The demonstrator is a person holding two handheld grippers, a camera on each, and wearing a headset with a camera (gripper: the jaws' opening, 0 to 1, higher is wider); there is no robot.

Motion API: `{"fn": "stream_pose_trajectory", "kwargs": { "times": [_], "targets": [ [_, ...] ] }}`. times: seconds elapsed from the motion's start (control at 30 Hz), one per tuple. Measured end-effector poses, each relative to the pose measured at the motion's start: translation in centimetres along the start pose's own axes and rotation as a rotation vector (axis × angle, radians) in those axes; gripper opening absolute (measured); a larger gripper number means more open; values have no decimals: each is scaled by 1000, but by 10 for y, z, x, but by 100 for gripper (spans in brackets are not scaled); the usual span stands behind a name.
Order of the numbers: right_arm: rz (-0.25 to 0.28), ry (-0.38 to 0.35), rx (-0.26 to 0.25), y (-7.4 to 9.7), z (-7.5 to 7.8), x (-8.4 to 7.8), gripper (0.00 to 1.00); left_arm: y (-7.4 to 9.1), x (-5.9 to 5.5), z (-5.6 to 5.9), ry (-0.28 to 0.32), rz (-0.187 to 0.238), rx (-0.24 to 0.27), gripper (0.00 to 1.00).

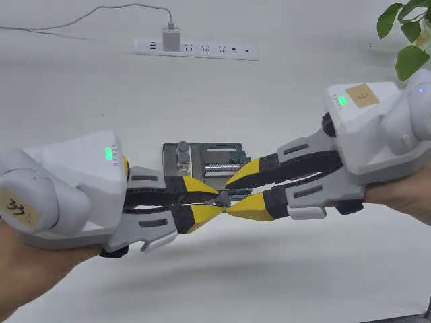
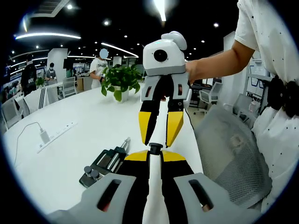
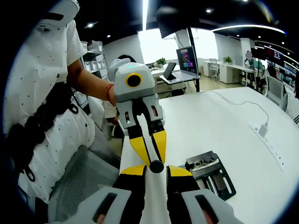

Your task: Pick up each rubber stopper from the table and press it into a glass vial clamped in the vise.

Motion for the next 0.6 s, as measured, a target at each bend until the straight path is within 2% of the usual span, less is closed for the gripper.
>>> {"fn": "stream_pose_trajectory", "kwargs": {
  "times": [0.23, 0.6],
  "targets": [
    [5, 2, 6, 0, -1, 2, 8, 1, 0, 1, 1, 4, -2, 5],
    [6, 7, 7, 1, -2, 3, 7, 0, 2, 3, 8, 11, -9, 5]
  ]
}}
Point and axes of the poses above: the centre of the closed fingertips' face, and the gripper's own axes: y roughly backward along the fingers, z roughly to its right, x roughly out of its top, the point moved 8 cm from there along y, roughly backward along the fingers, and after that the axes turned 5 degrees about z, right-handed, at the moved point
